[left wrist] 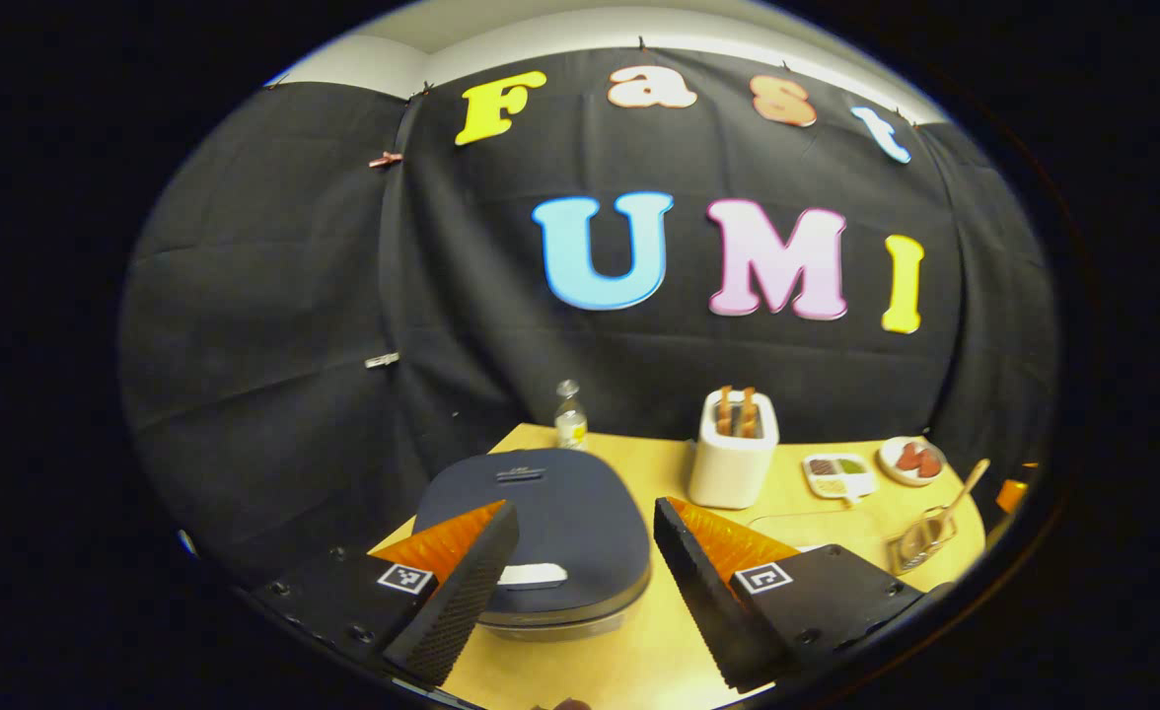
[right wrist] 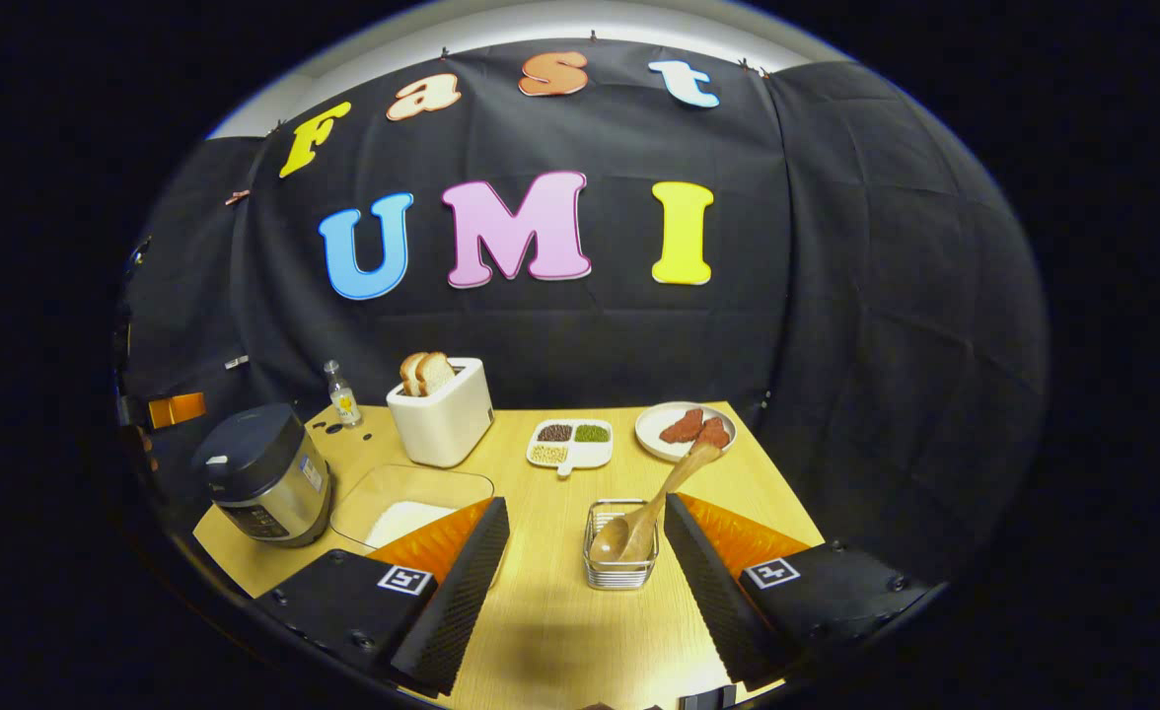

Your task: Close the left gripper, press the button to open the rice cooker; take a wooden spoon from the chopstick holder with the right hand, scoop a spoonful of rice and pour it into the rice cooker, then put the wooden spoon back into the chopstick holder.

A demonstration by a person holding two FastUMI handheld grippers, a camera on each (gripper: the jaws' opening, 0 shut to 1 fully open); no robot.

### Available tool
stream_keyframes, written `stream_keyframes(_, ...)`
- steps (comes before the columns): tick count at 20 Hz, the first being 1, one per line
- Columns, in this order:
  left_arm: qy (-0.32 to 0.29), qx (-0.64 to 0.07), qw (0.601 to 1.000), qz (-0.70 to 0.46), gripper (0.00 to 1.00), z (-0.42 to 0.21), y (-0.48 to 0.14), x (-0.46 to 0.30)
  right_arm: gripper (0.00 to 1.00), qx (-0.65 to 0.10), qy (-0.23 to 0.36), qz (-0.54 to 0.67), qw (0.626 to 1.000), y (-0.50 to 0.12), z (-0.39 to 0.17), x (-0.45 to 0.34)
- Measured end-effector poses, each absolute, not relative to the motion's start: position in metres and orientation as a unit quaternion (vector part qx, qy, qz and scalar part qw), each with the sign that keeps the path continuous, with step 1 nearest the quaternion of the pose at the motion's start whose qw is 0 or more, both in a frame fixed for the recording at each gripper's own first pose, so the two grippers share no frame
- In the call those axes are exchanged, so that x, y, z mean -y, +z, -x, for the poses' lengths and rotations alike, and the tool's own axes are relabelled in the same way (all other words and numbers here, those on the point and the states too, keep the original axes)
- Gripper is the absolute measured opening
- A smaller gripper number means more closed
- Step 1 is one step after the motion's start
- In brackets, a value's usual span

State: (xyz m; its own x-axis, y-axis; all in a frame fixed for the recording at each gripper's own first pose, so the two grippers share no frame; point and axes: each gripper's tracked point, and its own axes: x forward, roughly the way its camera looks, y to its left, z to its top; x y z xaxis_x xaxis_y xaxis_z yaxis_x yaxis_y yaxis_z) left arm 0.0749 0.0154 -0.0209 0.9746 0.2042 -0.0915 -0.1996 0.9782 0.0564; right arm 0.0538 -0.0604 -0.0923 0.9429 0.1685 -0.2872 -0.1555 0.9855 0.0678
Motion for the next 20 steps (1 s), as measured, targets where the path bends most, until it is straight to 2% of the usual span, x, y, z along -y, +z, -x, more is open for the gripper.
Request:
stream_keyframes(3,0.059,-0.022,0.998,-0.022,0.95,-0.041,0.01,0.006,0.99,-0.103,0.072,-0.022,0.992,-0.048,-0.033,0.053)
stream_keyframes(7,0.03,0.008,0.998,-0.051,0.95,0.005,0.027,0.017,0.98,-0.06,0.064,-0.039,0.995,-0.009,0.006,0.044)
stream_keyframes(11,0.004,0.001,1.0,-0.016,0.95,0.044,0.011,0.019,0.98,-0.046,0.068,-0.06,0.995,0.006,0.056,0.042)
stream_keyframes(12,0.003,0.002,1.0,-0.006,0.95,0.052,0.008,0.016,0.94,-0.041,0.059,-0.059,0.996,0.008,0.066,0.049)
stream_keyframes(13,0.001,0.003,1.0,0.003,0.95,0.058,0.005,0.01,0.99,-0.04,0.049,-0.06,0.996,0.006,0.076,0.055)
stream_keyframes(15,0.003,0.003,1.0,0.011,0.96,0.068,-0.002,0.0,0.98,-0.037,0.025,-0.067,0.997,0.003,0.092,0.067)
stream_keyframes(20,0.01,-0.003,1.0,0.014,0.95,0.075,-0.006,-0.015,0.98,-0.03,-0.008,-0.075,0.997,0.005,0.103,0.082)
